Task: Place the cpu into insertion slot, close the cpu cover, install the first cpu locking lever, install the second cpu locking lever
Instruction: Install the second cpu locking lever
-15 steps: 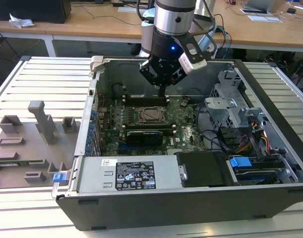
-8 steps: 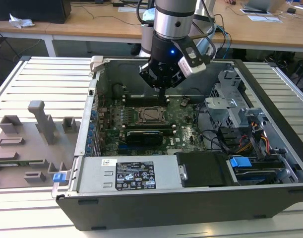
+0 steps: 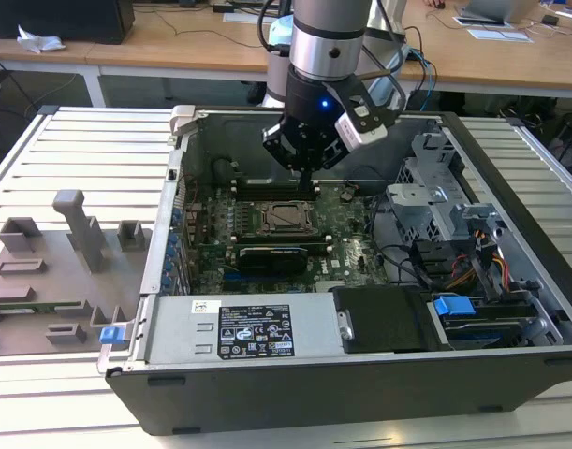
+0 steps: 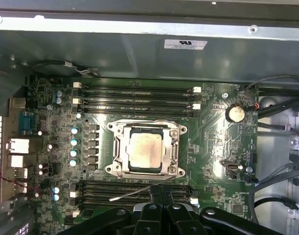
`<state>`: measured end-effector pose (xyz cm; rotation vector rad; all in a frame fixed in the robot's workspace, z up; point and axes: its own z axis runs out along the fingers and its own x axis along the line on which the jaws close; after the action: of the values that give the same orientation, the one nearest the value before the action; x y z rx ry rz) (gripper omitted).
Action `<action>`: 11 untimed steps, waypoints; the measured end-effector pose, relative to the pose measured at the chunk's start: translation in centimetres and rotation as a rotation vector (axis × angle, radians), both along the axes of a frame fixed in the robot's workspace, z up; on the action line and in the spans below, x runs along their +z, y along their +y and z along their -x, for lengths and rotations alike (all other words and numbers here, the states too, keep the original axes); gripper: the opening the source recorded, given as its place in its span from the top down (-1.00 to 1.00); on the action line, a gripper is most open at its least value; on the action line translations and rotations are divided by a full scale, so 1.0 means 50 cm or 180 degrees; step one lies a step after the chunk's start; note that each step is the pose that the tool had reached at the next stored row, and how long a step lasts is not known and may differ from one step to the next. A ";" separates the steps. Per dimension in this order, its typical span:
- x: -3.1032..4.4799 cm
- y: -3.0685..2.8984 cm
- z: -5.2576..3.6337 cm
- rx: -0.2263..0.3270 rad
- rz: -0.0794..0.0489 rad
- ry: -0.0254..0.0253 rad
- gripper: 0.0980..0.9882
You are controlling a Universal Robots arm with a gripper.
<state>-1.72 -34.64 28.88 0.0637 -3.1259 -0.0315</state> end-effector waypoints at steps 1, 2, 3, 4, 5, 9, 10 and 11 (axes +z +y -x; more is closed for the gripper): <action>-0.002 0.000 0.000 0.0000 0.0000 0.0000 0.98; -0.003 0.000 0.000 0.0000 0.0000 0.0000 0.98; -0.005 0.000 0.000 0.0000 0.0000 0.0000 0.98; -0.006 0.000 0.000 0.0000 -0.0001 0.0000 0.98; -0.008 0.000 0.000 0.0000 -0.0001 0.0000 0.98; -0.014 0.000 0.000 0.0000 -0.0001 0.0000 0.98; -0.016 0.000 0.000 0.0000 -0.0001 0.0000 0.98; -0.018 0.000 0.000 0.0000 -0.0001 0.0000 0.98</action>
<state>-1.72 -34.65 28.00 0.0637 -3.1258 -0.0320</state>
